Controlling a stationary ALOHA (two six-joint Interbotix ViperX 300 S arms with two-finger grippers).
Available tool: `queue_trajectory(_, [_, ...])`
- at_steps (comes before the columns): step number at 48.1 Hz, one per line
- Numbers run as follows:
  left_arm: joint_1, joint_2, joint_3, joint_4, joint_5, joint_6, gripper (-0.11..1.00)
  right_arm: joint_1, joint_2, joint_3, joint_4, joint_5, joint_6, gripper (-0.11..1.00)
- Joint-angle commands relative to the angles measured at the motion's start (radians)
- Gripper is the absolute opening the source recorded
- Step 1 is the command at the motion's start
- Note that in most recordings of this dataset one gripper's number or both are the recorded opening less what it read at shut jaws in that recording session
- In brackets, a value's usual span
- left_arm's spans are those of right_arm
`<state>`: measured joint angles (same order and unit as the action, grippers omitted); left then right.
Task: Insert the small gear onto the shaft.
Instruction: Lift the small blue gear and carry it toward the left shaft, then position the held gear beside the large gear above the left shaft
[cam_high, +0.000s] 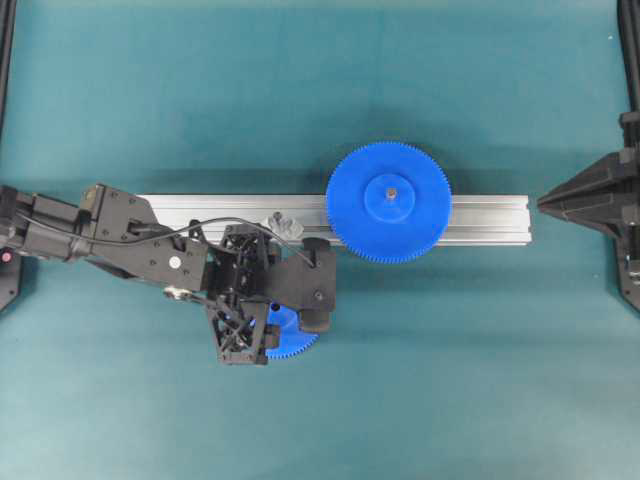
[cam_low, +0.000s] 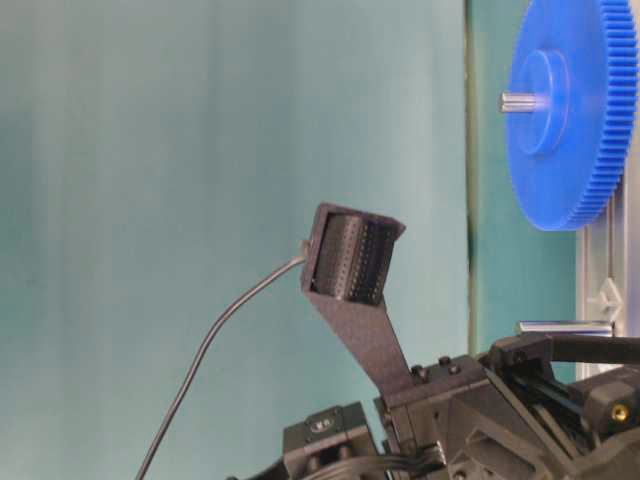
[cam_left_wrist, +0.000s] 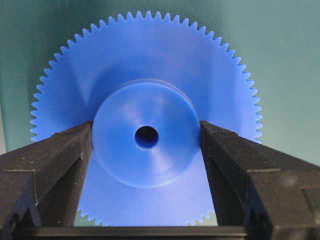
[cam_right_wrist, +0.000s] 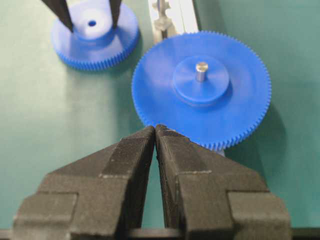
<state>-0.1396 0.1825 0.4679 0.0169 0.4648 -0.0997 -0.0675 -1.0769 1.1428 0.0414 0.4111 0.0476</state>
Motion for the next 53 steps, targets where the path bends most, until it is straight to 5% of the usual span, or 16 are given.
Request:
queue_trajectory(1, [0.003,-0.035,-0.025,0.002,0.008,0.000,0.72,-0.003,0.005,-0.009,-0.002,-0.005,0.009,0.21])
queue_trajectory(28, [0.015,-0.178,-0.063,0.002,0.115,0.008,0.72,-0.005,0.000,0.003,-0.002,-0.018,0.009,0.21])
queue_trajectory(53, [0.127,-0.310,-0.077,0.002,0.207,0.067,0.72,-0.005,0.000,0.009,-0.002,-0.029,0.009,0.21])
